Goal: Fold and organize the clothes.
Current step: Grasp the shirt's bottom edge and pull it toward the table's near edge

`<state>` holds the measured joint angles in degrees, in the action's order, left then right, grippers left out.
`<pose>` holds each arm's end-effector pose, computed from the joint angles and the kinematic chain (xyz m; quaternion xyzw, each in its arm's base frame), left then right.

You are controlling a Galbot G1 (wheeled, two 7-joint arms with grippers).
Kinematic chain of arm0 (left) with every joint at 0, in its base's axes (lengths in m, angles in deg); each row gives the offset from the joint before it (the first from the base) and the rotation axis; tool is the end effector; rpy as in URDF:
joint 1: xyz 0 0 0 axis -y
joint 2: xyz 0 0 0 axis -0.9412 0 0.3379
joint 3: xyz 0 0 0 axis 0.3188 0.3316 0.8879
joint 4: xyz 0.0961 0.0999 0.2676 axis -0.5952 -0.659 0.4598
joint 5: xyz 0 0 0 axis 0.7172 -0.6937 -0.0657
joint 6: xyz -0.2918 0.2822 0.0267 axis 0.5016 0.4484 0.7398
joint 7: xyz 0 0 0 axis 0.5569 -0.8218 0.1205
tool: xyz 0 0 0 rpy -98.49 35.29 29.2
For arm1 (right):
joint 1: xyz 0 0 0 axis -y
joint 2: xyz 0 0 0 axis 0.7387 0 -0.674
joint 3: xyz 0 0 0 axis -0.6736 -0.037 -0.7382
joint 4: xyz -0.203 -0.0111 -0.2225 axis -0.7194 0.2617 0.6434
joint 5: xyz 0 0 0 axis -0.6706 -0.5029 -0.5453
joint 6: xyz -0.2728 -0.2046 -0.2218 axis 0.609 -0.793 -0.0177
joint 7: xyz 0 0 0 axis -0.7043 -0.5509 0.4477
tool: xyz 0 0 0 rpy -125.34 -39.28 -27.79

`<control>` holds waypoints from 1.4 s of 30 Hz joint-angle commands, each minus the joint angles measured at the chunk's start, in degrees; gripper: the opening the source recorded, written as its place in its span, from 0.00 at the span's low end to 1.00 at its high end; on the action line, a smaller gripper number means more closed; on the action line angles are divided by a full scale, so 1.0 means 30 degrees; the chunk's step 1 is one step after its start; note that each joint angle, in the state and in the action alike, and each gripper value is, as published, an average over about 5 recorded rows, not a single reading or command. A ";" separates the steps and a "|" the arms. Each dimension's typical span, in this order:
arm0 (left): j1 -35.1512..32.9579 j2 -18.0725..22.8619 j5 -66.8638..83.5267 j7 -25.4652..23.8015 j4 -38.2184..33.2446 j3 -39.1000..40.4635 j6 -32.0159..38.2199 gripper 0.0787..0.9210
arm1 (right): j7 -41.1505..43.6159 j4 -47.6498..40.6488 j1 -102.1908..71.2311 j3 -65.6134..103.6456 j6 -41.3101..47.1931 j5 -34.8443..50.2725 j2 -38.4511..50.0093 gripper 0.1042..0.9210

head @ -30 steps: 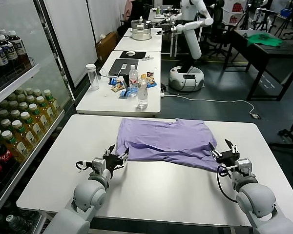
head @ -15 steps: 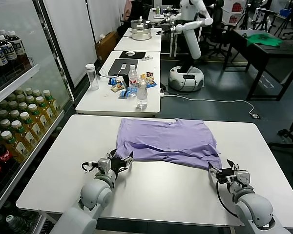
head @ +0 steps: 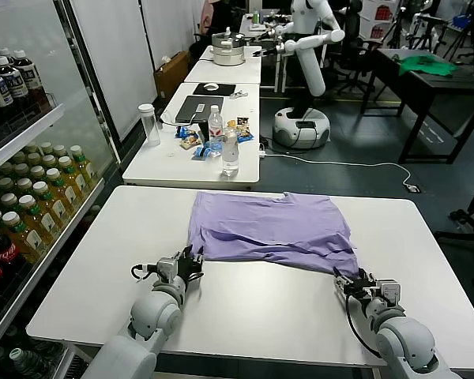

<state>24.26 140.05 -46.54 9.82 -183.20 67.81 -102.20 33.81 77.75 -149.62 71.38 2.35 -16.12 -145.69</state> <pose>0.3962 -0.0530 -0.2613 -0.0778 -0.9704 -0.0100 0.2284 0.3451 -0.0776 -0.2441 0.0208 -0.9610 0.0331 0.2738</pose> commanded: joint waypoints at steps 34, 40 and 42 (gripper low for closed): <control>-0.8530 -0.1502 -0.0376 -0.0061 -0.7809 -0.2064 0.0354 0.03 | 0.1318 0.6675 -0.8787 0.5420 0.0125 -0.1018 0.1955 0.02; -1.1071 -0.1760 -0.1124 0.0003 -0.9492 -0.2274 0.0454 0.03 | 0.1497 0.7931 -1.0999 0.5970 0.0124 -0.2052 0.1485 0.02; -1.1602 -0.1834 -0.1281 0.0035 -0.9894 -0.2363 0.0475 0.03 | 0.1645 0.8227 -1.1745 0.6150 0.0124 -0.2626 0.1372 0.02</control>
<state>2.06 135.19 -47.93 9.80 -203.61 61.39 -100.88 38.16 96.97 -174.37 86.40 2.77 -20.34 -141.09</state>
